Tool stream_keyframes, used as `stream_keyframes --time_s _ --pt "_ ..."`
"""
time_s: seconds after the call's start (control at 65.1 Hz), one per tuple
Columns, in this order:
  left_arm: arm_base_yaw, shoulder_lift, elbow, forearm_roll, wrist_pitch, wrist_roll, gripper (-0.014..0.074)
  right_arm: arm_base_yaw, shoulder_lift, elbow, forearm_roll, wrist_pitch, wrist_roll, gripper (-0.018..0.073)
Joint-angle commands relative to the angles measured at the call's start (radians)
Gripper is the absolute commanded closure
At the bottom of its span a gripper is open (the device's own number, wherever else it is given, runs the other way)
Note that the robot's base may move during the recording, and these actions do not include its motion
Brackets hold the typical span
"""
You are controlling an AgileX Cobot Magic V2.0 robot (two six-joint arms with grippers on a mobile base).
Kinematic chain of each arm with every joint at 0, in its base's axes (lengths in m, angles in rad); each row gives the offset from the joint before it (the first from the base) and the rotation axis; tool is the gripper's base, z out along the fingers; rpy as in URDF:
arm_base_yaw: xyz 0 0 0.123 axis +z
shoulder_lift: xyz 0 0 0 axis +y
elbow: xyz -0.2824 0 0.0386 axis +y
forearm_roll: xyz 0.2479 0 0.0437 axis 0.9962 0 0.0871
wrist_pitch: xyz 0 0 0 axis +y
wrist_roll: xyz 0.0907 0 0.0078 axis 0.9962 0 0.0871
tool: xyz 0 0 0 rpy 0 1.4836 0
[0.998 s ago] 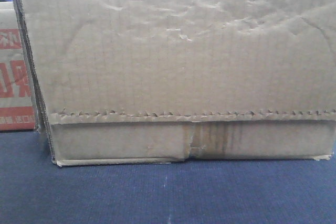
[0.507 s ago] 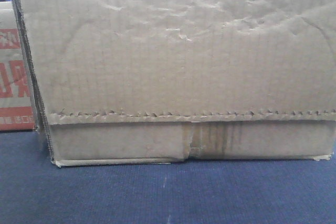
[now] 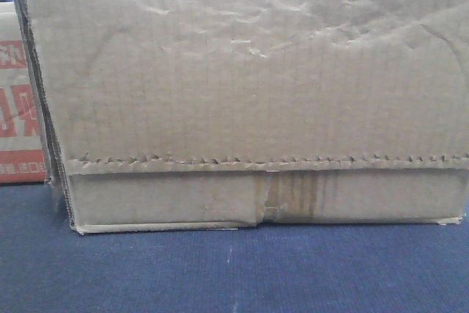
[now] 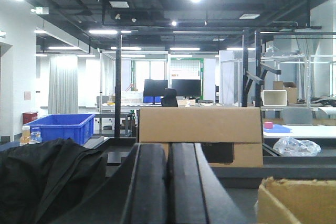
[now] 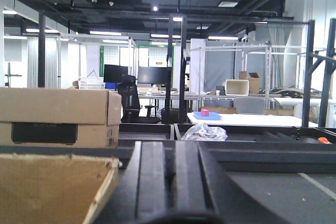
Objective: Stack two boxes on right shelf middle
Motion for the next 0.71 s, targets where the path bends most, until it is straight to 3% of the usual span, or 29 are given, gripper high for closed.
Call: stream_keyframes --time_s 0.0,0.108,0.184,0.307,0.476,0.691 --pt "-0.009 0.103 -0.164 0.000 0.123 -0.003 0.0661 -0.002 0.107 -0.147 0.004 0.135 0.000 0.0711" --pt "-0.016 0.228 -0.307 0.008 0.215 -0.003 0.0514 -0.002 0.249 -0.289 0.004 0.203 0.000 0.0650" --pt "-0.019 0.320 -0.381 0.015 0.282 -0.003 0.0381 -0.002 0.337 -0.376 0.004 0.221 0.000 0.0542" --pt "-0.058 0.423 -0.404 0.015 0.289 -0.003 0.0186 -0.002 0.475 -0.452 0.004 0.207 0.000 0.0298" --pt "-0.105 0.559 -0.419 0.015 0.354 -0.003 0.0069 -0.002 0.603 -0.454 0.004 0.150 0.000 -0.0015" --pt "-0.105 0.772 -0.615 0.013 0.631 -0.007 0.0055 -0.002 0.659 -0.454 0.004 0.166 0.000 -0.0010"
